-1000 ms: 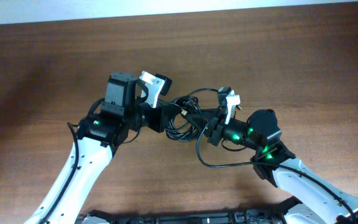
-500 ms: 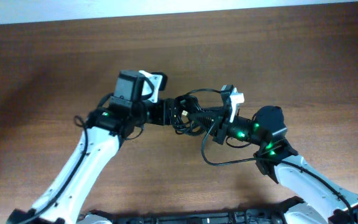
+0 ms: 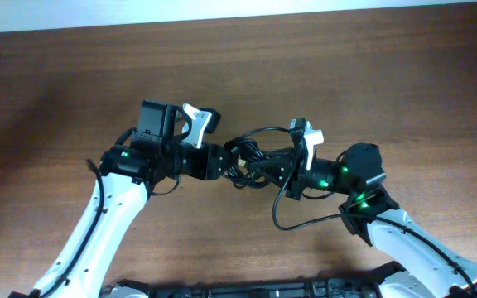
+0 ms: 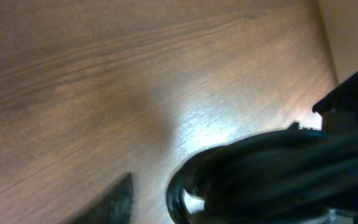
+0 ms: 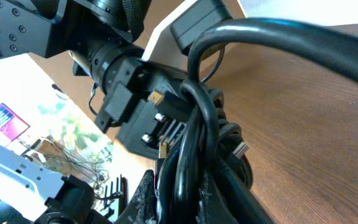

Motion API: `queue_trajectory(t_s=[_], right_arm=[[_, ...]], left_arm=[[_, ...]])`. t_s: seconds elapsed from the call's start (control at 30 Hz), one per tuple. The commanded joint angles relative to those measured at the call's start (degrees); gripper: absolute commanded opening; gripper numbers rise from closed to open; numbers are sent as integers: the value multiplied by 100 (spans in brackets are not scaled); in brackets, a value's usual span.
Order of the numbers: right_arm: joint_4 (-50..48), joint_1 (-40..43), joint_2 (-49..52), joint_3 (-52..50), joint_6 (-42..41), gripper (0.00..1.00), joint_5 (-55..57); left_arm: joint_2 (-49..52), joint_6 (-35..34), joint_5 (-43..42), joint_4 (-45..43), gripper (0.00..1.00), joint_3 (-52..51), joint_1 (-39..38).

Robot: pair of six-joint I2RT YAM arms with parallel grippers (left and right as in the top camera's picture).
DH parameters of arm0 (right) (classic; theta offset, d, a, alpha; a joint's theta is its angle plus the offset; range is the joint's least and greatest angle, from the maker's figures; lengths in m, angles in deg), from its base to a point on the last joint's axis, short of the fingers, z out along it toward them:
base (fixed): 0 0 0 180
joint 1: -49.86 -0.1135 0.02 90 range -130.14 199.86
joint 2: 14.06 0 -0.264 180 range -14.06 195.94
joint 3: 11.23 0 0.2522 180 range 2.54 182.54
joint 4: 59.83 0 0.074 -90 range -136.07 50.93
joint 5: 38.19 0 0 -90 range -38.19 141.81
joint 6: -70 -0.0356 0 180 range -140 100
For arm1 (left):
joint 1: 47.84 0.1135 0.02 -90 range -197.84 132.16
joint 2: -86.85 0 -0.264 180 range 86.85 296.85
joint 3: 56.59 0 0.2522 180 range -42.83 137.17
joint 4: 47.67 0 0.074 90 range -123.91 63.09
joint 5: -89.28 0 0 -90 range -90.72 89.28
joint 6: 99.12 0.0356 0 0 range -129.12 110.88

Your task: Untangle cables

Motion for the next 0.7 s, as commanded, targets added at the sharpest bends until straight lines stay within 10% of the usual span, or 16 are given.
queue_trajectory(t_s=[0.0,0.23,0.5,0.67], right_arm=[[-146,-90,-271,146,59,5,-645],[2435,-96,-271,146,61,67,1408],[2210,-994,-271,146,81,91,3058],[2179,-1189,-111,146,79,77,4103]], left_arm=[[160,46,612,-48,0,-61,157],[155,-1473,2188,-437,0,-59,487],[157,-2752,2367,-260,0,-59,-201],[157,-2754,1720,-219,0,-59,-763]])
